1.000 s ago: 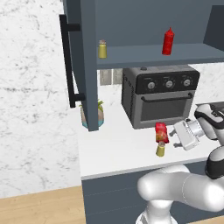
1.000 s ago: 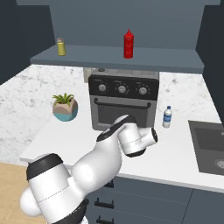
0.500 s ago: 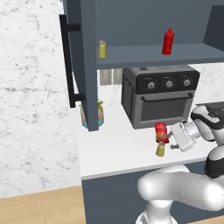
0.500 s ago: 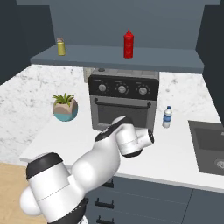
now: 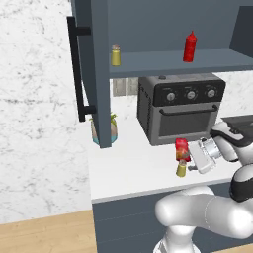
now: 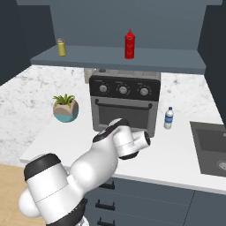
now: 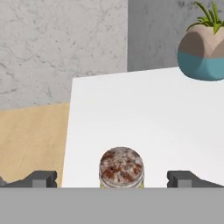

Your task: Put the shaker and condiment bottle from the counter next to their counterparts in the cabinet.

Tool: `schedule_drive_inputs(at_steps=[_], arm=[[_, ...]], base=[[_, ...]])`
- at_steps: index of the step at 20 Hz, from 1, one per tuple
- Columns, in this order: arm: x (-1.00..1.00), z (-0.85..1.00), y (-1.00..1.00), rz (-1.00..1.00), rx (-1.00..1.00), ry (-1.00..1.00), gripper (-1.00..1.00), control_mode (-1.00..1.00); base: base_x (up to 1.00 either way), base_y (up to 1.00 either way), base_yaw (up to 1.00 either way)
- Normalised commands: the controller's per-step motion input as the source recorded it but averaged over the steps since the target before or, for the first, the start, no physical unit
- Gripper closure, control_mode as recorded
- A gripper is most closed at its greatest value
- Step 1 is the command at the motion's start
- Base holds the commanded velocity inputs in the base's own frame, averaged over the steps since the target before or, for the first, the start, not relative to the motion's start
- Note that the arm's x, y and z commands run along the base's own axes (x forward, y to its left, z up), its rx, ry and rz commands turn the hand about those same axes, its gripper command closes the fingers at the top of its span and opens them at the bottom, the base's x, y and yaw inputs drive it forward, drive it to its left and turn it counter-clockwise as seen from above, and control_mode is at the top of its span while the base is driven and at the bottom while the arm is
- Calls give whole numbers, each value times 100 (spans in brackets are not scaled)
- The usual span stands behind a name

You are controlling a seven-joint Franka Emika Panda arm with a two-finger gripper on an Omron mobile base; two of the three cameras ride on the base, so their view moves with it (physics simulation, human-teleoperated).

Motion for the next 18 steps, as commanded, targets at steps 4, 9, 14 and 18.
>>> schedule_drive_inputs(at_steps=[4,9,14,18], arm=[[0,-6,7,0,1,5,-100,-100],[2,-15,-1,4,3,7,-100,-100],[0,-17,-1,4,1,3,-100,-100],[2,-8,0,3,0,0,-100,-100]], base=[[0,0,0],[0,0,0],[0,0,0],[0,0,0]])
